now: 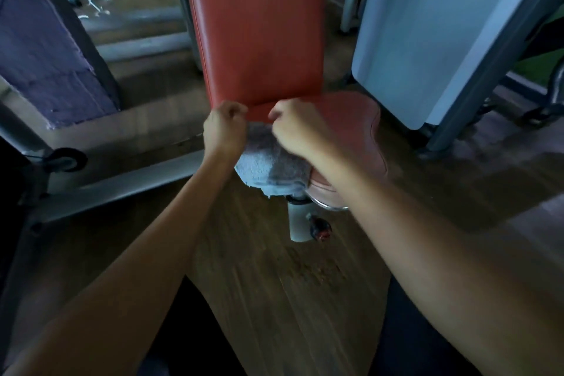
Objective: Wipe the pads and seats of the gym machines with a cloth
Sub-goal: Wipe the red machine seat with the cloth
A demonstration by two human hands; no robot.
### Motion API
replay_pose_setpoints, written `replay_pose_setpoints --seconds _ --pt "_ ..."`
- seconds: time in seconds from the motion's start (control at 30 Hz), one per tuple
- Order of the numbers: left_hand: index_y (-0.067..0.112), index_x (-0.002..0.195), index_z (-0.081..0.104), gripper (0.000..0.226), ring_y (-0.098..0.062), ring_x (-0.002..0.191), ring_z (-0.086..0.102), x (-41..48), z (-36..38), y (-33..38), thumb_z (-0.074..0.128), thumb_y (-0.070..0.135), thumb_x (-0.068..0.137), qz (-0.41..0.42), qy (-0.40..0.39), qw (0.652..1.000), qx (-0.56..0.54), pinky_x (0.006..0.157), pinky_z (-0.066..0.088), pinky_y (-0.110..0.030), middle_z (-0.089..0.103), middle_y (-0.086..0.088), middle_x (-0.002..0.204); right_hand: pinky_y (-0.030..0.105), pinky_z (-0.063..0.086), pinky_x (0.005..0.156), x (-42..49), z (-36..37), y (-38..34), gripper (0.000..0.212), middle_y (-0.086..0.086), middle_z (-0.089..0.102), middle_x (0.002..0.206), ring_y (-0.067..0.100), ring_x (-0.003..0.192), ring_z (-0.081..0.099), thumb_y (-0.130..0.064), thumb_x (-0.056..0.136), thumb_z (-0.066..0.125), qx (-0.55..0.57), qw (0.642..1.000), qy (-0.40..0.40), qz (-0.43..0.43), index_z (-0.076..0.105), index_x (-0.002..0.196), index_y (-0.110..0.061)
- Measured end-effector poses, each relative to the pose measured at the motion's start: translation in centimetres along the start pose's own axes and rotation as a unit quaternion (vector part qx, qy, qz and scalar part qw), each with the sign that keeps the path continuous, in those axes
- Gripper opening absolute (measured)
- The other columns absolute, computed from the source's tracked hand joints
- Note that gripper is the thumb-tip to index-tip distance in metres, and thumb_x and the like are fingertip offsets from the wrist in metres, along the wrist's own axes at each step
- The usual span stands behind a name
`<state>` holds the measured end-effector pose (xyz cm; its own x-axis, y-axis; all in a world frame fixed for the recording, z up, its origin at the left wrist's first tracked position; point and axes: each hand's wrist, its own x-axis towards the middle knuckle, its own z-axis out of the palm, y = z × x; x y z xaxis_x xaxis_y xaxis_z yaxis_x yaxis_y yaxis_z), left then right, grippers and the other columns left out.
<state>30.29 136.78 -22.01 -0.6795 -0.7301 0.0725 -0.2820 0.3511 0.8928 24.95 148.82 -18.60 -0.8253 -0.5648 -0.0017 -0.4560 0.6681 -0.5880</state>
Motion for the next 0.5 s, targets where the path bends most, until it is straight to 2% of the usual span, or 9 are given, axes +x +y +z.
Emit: replay_pose_setpoints --seconds 0.07,0.13,0.2,0.27,0.33,0.4,0.47,0.5 --pt "0.013 0.111 0.072 0.033 -0.03 0.114 0.062 1.3 -0.4 -0.9 0.047 0.007 0.09 0.013 -0.015 0.999 0.046 0.1 0.049 -0.042 0.069 -0.011 0.119 0.037 0.039 0.099 0.3 2.8 -0.8 0.038 0.017 0.054 0.136 0.033 0.124 0.051 -0.022 0.098 0.041 -0.099 0.994 -0.042 0.011 0.054 0.131 -0.008" --pt "0.009 0.117 0.07 0.032 -0.032 0.116 0.061 2.2 -0.5 -1.5 0.047 0.01 0.095 0.024 -0.041 0.996 0.08 0.101 0.048 -0.041 0.068 -0.015 0.122 0.044 0.027 0.11 0.2 5.0 -0.5 0.054 0.02 0.039 0.148 0.035 0.137 0.035 -0.041 0.102 0.035 -0.219 0.974 -0.05 -0.014 0.038 0.145 -0.008" --pt "0.006 0.114 0.07 0.031 -0.034 0.112 0.061 2.8 -0.4 -1.8 0.044 0.013 0.099 0.043 -0.057 0.991 0.113 0.095 0.048 -0.037 0.068 -0.018 0.119 0.046 0.016 0.117 -0.3 5.7 0.4 0.067 0.02 0.024 0.158 0.034 0.145 0.021 -0.052 0.102 0.026 -0.282 0.958 -0.026 -0.049 0.02 0.154 -0.011" --pt "0.005 0.107 0.07 0.033 -0.036 0.106 0.06 3.1 -0.2 -1.8 0.041 0.019 0.101 0.053 -0.069 0.986 0.145 0.084 0.044 -0.037 0.068 -0.022 0.114 0.046 0.013 0.119 -1.0 5.4 1.1 0.067 0.017 0.019 0.16 0.032 0.148 0.016 -0.052 0.103 0.022 -0.311 0.948 -0.016 -0.069 0.014 0.156 -0.012" --pt "0.006 0.109 0.068 0.036 -0.038 0.105 0.059 3.7 0.1 -1.6 0.038 0.026 0.102 0.056 -0.093 0.976 0.187 0.079 0.04 -0.036 0.066 -0.023 0.116 0.046 0.014 0.118 -2.0 5.1 1.6 0.064 0.018 0.02 0.16 0.032 0.147 0.018 -0.048 0.104 0.02 -0.315 0.946 -0.002 -0.079 0.017 0.156 -0.011" --pt "0.009 0.116 0.066 0.037 -0.038 0.107 0.057 4.4 0.3 -1.3 0.038 0.029 0.1 0.058 -0.123 0.964 0.228 0.081 0.041 -0.036 0.062 -0.021 0.122 0.049 0.023 0.115 -3.3 4.8 2.3 0.064 0.021 0.031 0.155 0.036 0.142 0.032 -0.045 0.101 0.017 -0.304 0.949 0.041 -0.076 0.034 0.15 -0.007" --pt "0.016 0.122 0.064 0.038 -0.039 0.114 0.055 4.8 0.6 -0.9 0.041 0.033 0.096 0.074 -0.149 0.95 0.263 0.094 0.043 -0.042 0.058 -0.018 0.129 0.049 0.034 0.11 -5.0 4.5 3.1 0.06 0.022 0.042 0.147 0.038 0.132 0.046 -0.043 0.1 0.022 -0.285 0.951 0.1 -0.067 0.052 0.139 -0.007" --pt "0.018 0.126 0.062 0.039 -0.039 0.12 0.051 4.7 1.0 -0.8 0.042 0.035 0.096 0.09 -0.159 0.942 0.282 0.103 0.039 -0.047 0.055 -0.017 0.133 0.049 0.035 0.11 -6.0 4.3 3.5 0.055 0.02 0.045 0.145 0.036 0.13 0.048 -0.041 0.101 0.029 -0.277 0.952 0.119 -0.054 0.054 0.137 -0.008"
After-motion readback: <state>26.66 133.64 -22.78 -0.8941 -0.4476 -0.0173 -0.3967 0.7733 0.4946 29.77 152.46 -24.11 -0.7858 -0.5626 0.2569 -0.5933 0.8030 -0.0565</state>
